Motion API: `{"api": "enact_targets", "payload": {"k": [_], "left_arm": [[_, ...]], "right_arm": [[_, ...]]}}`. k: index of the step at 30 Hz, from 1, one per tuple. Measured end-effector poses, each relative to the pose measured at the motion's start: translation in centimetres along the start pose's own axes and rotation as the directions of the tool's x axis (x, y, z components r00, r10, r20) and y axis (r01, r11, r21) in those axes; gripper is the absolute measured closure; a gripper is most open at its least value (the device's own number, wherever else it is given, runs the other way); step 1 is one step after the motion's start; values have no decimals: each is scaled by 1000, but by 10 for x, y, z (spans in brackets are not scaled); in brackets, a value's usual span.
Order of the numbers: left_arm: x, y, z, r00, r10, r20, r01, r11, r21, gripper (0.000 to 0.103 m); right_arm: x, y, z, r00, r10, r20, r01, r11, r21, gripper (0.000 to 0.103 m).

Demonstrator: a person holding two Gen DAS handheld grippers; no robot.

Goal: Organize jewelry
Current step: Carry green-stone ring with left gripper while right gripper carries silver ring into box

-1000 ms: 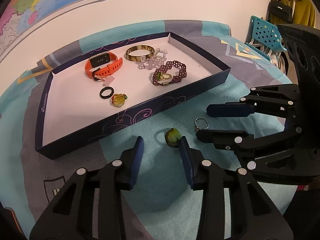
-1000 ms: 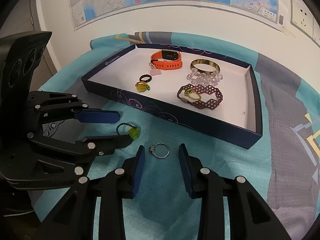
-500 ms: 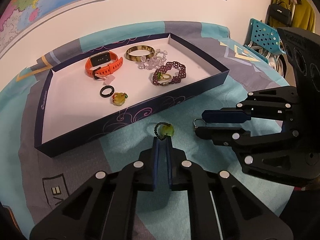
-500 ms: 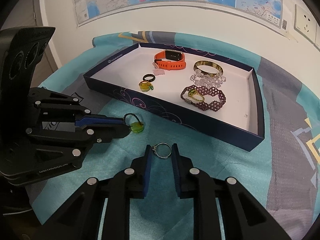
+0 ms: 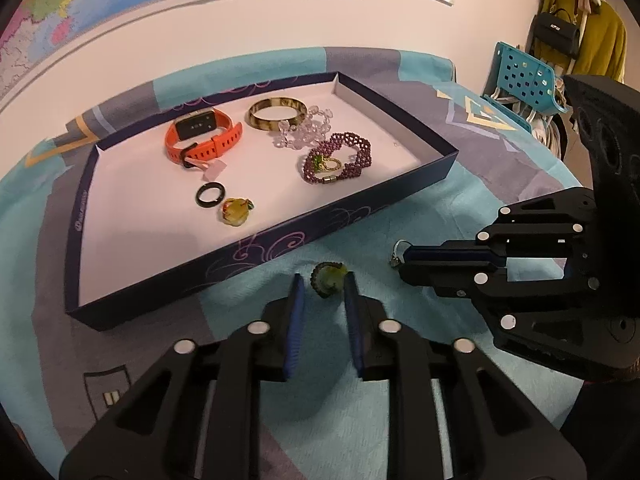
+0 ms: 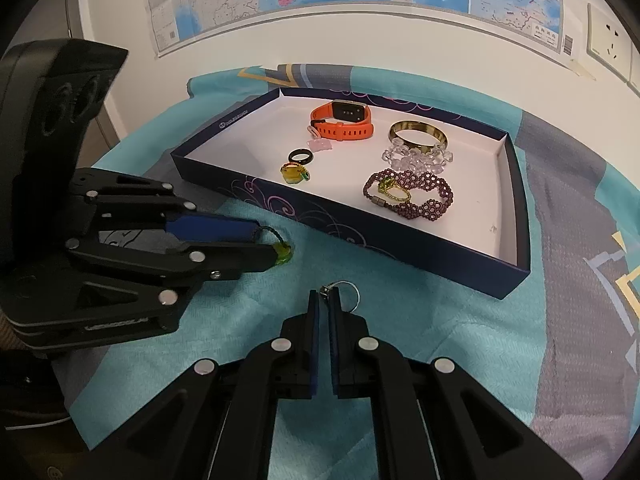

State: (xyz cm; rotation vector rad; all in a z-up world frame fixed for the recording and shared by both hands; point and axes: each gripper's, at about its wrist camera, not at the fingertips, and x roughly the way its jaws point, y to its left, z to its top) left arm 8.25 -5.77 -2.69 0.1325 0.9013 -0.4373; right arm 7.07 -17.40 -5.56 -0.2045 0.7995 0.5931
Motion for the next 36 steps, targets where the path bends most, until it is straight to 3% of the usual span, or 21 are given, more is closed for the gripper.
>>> {"api": "enact_targets", "payload": {"k": [2, 15, 17, 19, 20, 26, 29, 36], "left_arm": [[1, -1, -1, 1000, 1, -3, -1, 1000, -1, 95], [-11, 4, -8, 1000, -11, 14, 11, 1000, -20, 98], [-12, 5, -9, 1000, -14, 14, 14, 1000, -22, 98], [-12, 6, -10, 1000, -11, 13, 11, 1000, -23, 98], [-12, 6, -10, 1000, -12, 12, 13, 1000, -25, 98], [-10, 9, -10, 1000, 2, 8, -2, 1000, -31, 91], [-9, 9, -10, 1000, 10, 10, -10, 1000, -28, 79], [-4, 8, -9, 1000, 4, -4, -4, 1000, -18, 78]], "right_arm": [[0, 0, 0, 1000, 3, 1, -3, 1000, -2, 102], [-7, -7, -1, 1000, 21, 17, -21, 999, 32, 102], [-7, -12, -1, 1000, 16, 26, -18, 998, 63, 97], [-5, -15, -1, 999, 34, 21, -36, 996, 77, 72], [-5, -13, 0, 1000, 17, 24, -18, 998, 67, 70], [6, -3, 5, 1000, -3, -4, 3, 1000, 22, 70], [7, -1, 6, 1000, -24, -6, 24, 1000, 4, 83], [4, -1, 4, 1000, -27, 1, 27, 1000, -2, 85]]}}
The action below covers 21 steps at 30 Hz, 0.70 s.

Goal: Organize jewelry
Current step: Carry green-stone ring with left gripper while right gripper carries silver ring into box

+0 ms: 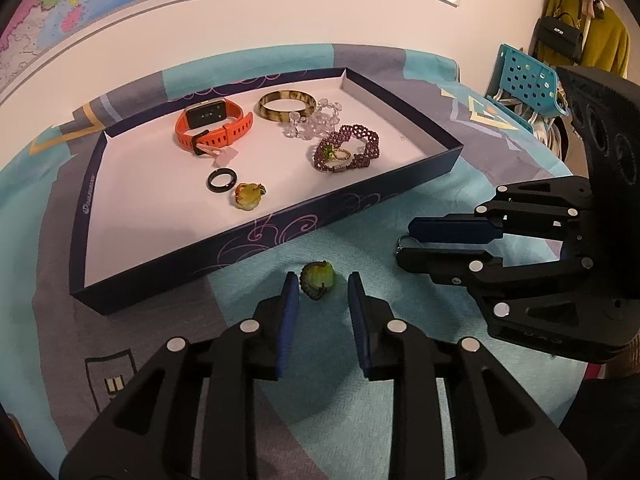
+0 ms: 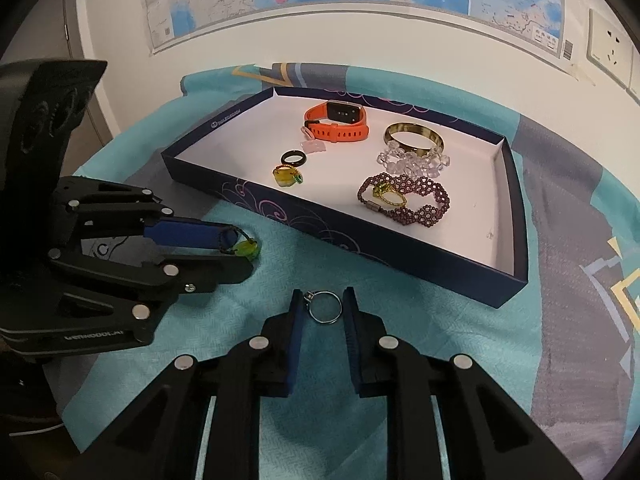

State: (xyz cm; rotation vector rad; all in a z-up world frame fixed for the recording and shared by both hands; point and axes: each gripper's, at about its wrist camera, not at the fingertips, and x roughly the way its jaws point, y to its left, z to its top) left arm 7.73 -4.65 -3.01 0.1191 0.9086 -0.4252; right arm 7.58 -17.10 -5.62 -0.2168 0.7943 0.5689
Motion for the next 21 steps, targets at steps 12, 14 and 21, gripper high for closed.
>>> {"api": "enact_targets", "payload": {"k": [12, 14, 21], "left_arm": [[-10, -1, 0, 1000, 13, 24, -13, 1000, -7, 90], [-14, 0, 0, 999, 11, 32, -10, 1000, -9, 90], [-30, 3, 2, 997, 23, 69, -21, 1000, -21, 90]], "right_arm": [[-10, -4, -1, 999, 25, 33, -26, 999, 28, 85], [-12, -5, 0, 999, 26, 41, -27, 999, 32, 85], [-21, -4, 3, 997, 30, 70, -32, 999, 33, 85]]}}
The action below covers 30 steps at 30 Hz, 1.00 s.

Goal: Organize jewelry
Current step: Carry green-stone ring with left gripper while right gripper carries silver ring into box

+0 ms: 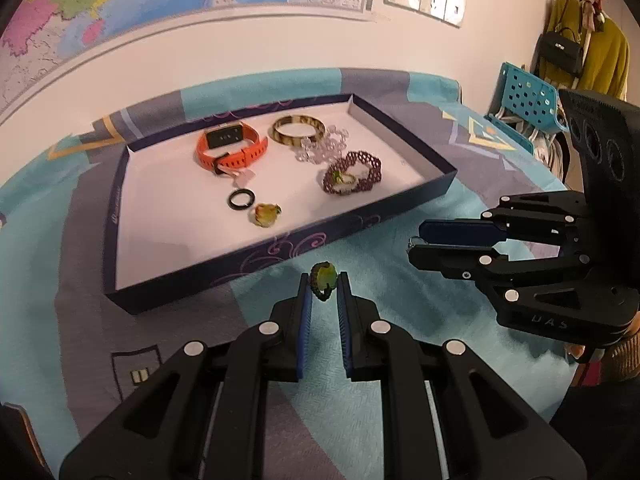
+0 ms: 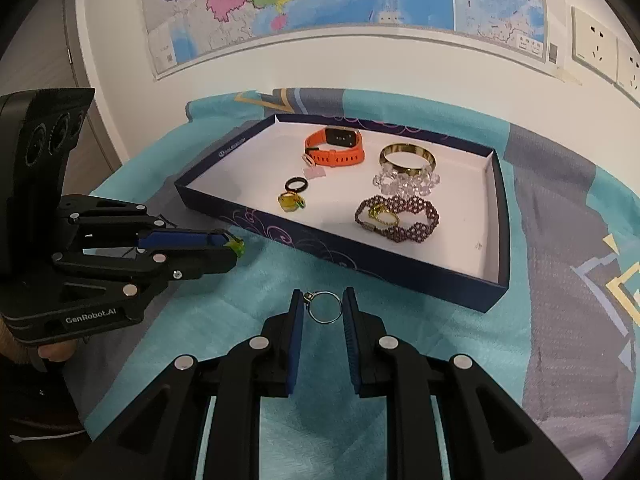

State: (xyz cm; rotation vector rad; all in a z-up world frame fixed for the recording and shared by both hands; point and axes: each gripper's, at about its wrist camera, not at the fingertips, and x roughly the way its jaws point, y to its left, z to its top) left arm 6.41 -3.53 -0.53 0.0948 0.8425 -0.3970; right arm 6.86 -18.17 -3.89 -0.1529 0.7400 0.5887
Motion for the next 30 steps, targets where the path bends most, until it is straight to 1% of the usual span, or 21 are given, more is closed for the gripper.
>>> {"api": "enact_targets", "payload": {"k": [16, 25, 30], "left_arm": [[-17, 2, 6, 999, 17, 48, -17, 1000, -7, 90], [-23, 14, 18, 996, 43, 83, -41, 999, -24, 90], [-16, 22, 28, 995, 43, 86, -40, 999, -36, 90]], "right_arm": [[-8, 0, 11, 999, -1, 39, 1, 1000, 3, 85], [-6, -4, 32, 998, -7, 67, 7, 1000, -12, 85], [3, -10, 45, 998, -20, 66, 21, 1000, -11, 85]]}}
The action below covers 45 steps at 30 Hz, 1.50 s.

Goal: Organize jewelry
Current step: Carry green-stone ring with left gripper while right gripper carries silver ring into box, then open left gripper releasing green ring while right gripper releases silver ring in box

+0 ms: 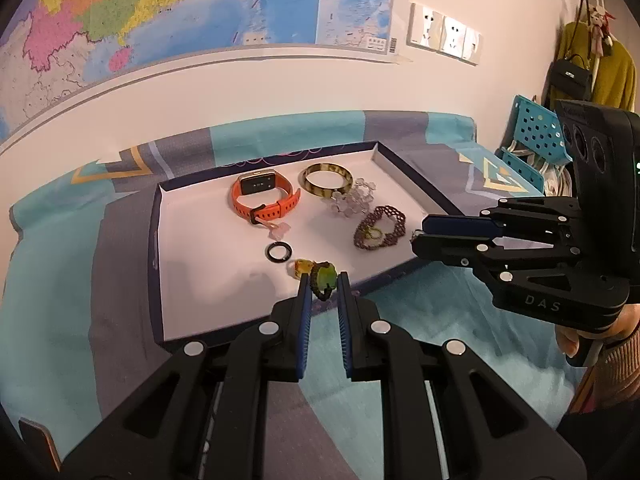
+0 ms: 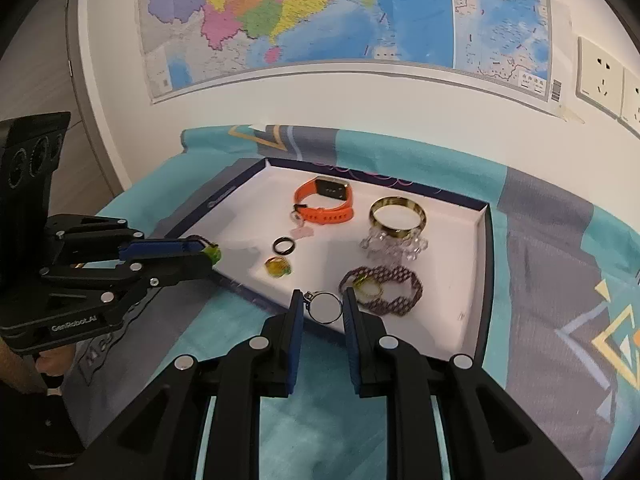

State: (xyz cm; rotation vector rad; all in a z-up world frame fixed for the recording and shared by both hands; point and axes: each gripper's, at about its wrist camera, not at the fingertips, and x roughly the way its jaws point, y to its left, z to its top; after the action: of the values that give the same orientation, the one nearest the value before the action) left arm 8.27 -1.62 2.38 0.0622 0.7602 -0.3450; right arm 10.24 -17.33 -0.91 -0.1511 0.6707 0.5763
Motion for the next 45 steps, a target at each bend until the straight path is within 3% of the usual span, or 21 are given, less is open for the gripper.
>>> {"api": "enact_targets", "payload": {"k": [21, 36, 39, 45], "left_arm": [[57, 10, 20, 997, 29, -72, -30, 999, -19, 90], [74, 16, 19, 993, 49, -110, -54, 998, -41, 90], [73, 17, 19, 993, 55, -106, -60, 997, -45, 84], [60, 17, 18, 995, 77, -70, -81, 996, -46, 63]], "right_arm": [[61, -13, 30, 996, -23, -90, 23, 1000, 1, 85], [75, -16, 29, 992, -27, -126, 29, 999, 16, 84], [75, -16, 28, 992, -28, -122, 31, 999, 23, 83], [62, -15, 26, 996, -32, -85, 36, 999, 40, 69]]}}
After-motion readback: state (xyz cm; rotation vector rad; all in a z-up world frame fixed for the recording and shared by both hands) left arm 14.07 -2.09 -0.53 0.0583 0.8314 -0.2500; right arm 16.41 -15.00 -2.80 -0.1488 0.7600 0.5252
